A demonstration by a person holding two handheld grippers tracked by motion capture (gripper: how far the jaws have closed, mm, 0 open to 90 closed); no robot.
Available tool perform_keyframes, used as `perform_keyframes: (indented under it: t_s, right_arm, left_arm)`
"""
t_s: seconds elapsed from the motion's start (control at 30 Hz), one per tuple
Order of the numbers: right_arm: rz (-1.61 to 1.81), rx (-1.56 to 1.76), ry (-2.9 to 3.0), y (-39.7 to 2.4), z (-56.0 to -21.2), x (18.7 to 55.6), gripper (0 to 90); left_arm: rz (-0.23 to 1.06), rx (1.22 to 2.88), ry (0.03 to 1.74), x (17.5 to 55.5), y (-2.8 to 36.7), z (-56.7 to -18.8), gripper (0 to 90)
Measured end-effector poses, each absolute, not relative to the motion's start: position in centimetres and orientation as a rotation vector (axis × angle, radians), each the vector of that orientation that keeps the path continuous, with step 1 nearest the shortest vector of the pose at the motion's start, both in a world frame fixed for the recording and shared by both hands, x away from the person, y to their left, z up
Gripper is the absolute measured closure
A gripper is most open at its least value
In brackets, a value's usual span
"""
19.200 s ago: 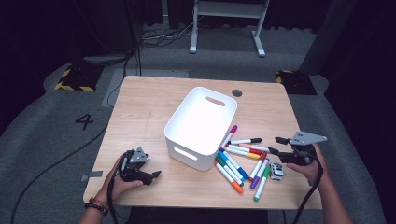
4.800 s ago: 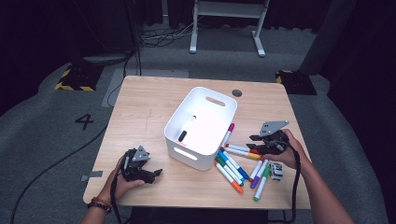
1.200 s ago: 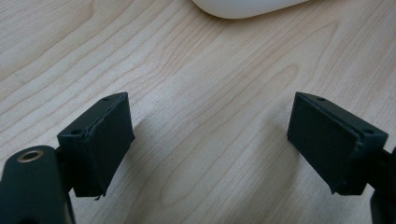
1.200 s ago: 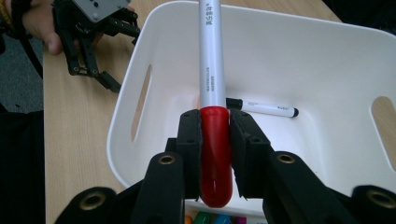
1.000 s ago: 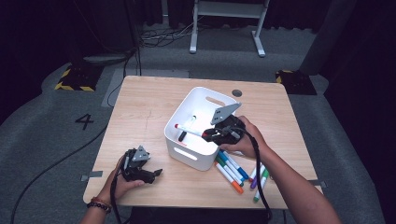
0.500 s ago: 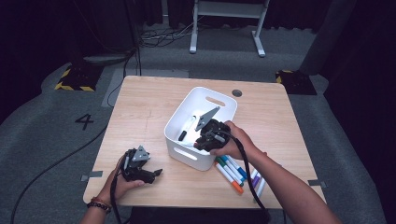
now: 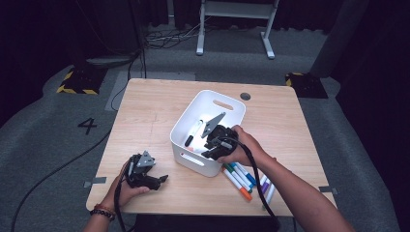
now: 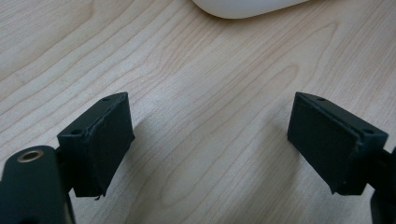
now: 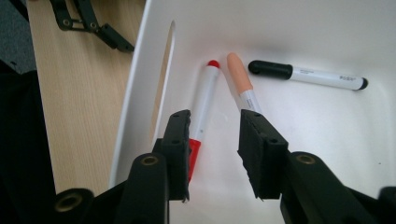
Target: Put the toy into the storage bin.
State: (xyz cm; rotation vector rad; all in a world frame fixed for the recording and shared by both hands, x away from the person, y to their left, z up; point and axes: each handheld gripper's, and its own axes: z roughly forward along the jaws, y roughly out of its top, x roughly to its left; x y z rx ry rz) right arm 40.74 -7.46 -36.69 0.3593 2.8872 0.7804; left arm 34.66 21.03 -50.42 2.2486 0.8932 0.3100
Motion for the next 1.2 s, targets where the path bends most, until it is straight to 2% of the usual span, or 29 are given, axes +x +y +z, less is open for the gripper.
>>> perform_keyframes:
  t_s: [0.2,0.37,0.5,0.83,1.2]
  right_arm:
    - [0.92,0.402,2.8,-9.8,-34.8,40.6,57.3]
    - [1.054,0.35,2.707,-14.0,-33.2,39.7,57.3]
    - [1.101,0.349,2.665,-17.4,-33.3,39.1,58.1]
    - [0.841,0.422,2.7,-23.5,-38.8,39.9,60.0]
    - [0.74,0.525,2.798,-26.6,-44.8,42.5,59.9]
  left_arm:
    - [0.31,2.249,0.893,34.7,21.0,-50.4,14.4]
    - [0.31,2.249,0.893,34.7,21.0,-50.4,14.4]
    - [0.31,2.249,0.893,34.7,21.0,-50.4,14.4]
    - [0.31,2.248,0.893,34.7,21.0,-50.4,14.4]
    - [0.31,2.249,0.893,34.7,21.0,-50.4,14.4]
